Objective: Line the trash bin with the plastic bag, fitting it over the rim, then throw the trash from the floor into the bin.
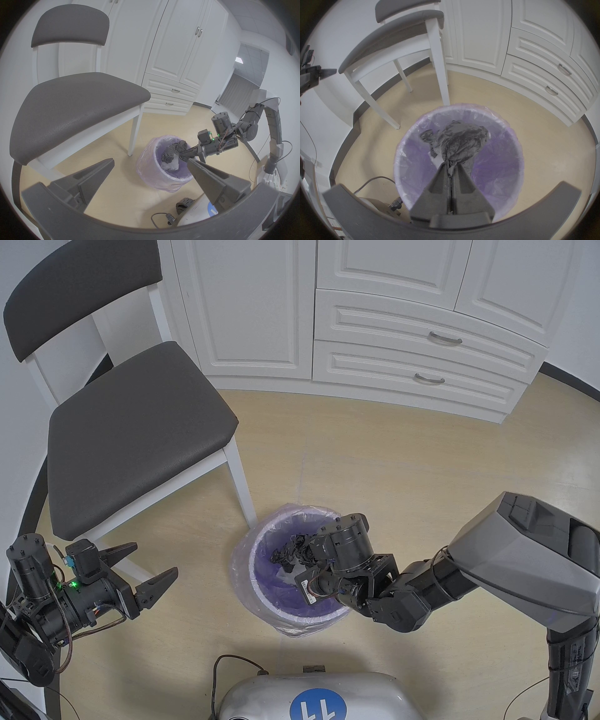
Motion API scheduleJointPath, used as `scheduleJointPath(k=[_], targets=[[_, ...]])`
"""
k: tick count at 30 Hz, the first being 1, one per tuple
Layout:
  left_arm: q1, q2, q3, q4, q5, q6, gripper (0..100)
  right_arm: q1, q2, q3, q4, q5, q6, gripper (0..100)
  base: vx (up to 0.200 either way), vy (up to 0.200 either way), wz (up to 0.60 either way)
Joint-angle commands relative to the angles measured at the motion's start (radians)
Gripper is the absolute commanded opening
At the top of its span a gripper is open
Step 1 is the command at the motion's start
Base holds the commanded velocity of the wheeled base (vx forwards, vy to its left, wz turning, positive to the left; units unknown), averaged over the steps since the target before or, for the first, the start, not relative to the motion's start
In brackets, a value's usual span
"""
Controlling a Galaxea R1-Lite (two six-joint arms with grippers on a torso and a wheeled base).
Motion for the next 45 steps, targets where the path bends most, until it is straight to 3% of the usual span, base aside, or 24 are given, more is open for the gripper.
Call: scheduleJointPath(k=[1,7,8,23,36,42,45], targets=[[0.002,-0.005,0.002,-0.001,0.000,0.000,100,-0.017,0.014,0.010,0.002,0.000,-0.003,0,0.000,0.000,0.00],[0.008,0.001,-0.006,0.005,0.003,0.000,100,-0.015,0.032,0.033,0.007,0.000,-0.023,0,0.000,0.000,0.00],[0.009,0.001,-0.007,0.005,0.003,0.000,100,-0.015,0.037,0.031,0.007,-0.002,-0.024,100,0.000,0.000,0.00],[0.038,0.003,-0.012,0.000,0.002,0.002,100,-0.012,0.006,0.022,0.007,-0.003,-0.026,100,0.000,0.000,0.00],[-0.017,0.058,0.020,-0.004,0.000,-0.001,100,-0.021,-0.382,0.223,0.080,-0.013,-0.070,100,0.000,0.000,0.00],[-0.032,0.055,0.048,-0.007,0.003,-0.001,100,-0.101,-0.600,0.390,0.077,-0.088,-0.069,100,0.000,0.000,0.00],[-0.034,0.032,0.059,-0.033,0.006,-0.003,100,-0.187,-0.707,0.494,0.070,-0.111,-0.067,100,0.000,0.000,0.00]])
